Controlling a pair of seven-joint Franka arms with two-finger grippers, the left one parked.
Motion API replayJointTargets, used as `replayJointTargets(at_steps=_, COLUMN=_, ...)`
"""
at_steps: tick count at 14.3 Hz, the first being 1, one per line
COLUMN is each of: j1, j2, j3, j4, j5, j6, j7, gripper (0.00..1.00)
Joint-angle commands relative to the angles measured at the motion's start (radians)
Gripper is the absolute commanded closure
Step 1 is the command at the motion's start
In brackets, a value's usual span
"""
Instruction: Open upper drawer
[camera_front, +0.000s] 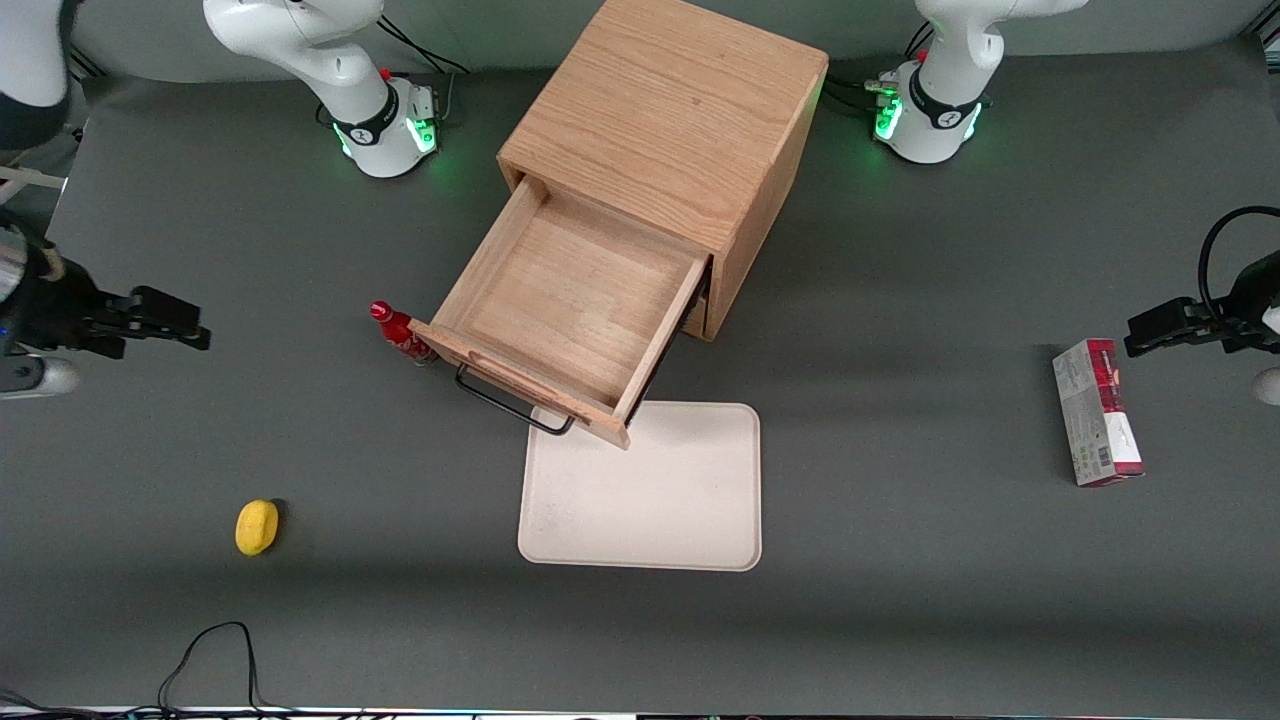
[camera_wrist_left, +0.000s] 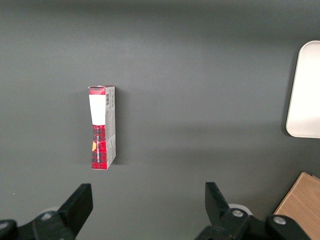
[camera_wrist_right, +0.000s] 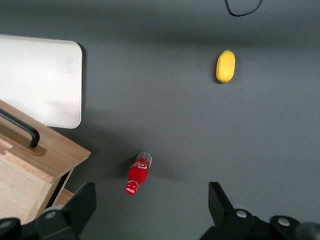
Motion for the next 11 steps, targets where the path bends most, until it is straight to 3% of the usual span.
replayJointTargets(at_steps=1, j1=-0.123, j2=-0.131, j3=0.114, j4=-0.181, j5=-0.016, j6=0.061, j7=0.039, gripper=0.00)
replayJointTargets(at_steps=11, j1=-0.140, j2=-0.122, j3=0.115, j4=-0.221, j5=-0.074, j6=0.127, j7=0.028, gripper=0.00)
